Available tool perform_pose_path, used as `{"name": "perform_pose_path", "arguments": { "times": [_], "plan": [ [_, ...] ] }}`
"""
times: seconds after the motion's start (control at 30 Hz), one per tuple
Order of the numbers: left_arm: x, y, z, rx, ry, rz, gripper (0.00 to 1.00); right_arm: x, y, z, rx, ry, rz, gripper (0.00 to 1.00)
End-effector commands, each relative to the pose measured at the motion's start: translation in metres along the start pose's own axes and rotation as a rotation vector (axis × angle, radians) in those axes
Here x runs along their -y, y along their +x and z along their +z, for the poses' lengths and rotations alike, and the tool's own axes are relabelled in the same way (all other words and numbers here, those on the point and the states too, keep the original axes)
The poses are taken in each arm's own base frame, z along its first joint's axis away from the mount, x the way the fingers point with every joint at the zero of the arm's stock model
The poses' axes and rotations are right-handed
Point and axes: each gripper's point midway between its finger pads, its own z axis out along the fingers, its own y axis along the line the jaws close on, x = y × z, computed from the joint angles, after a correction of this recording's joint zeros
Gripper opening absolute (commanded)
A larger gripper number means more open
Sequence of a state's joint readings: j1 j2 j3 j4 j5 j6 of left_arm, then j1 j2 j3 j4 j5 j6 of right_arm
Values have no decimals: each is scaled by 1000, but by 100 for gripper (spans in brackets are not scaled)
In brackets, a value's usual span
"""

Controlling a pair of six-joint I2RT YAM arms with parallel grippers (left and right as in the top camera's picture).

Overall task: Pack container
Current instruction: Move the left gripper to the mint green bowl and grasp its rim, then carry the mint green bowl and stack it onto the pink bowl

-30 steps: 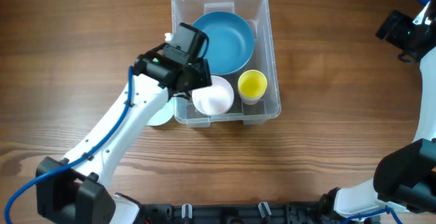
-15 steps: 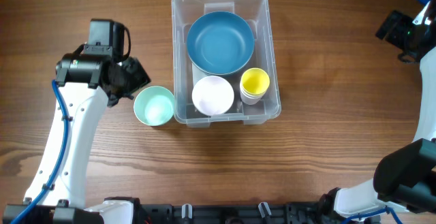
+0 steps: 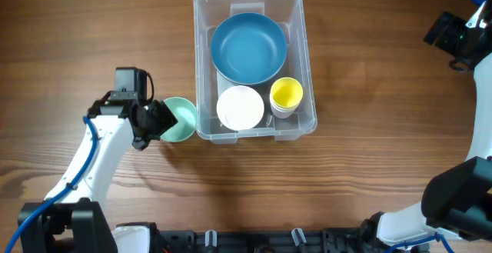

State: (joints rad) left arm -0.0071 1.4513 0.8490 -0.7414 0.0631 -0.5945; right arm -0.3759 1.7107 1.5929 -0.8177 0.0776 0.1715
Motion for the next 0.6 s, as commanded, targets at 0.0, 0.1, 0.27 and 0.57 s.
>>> {"name": "perform_pose_path", "arguments": {
  "times": [0.0, 0.1, 0.27, 0.57],
  "plan": [
    [-1, 6, 12, -17, 23, -45, 68, -3, -4, -8, 20, -17, 15, 100],
    [-4, 9, 19, -26, 16, -56, 64, -3, -4, -8, 20, -17, 15, 100],
    [-11, 18, 37, -66, -12, -60, 61, -3, -4, -8, 20, -17, 15, 100],
    [8, -12, 21, 13, 43, -52, 4, -3, -4, -8, 20, -17, 15, 100]
  ]
}}
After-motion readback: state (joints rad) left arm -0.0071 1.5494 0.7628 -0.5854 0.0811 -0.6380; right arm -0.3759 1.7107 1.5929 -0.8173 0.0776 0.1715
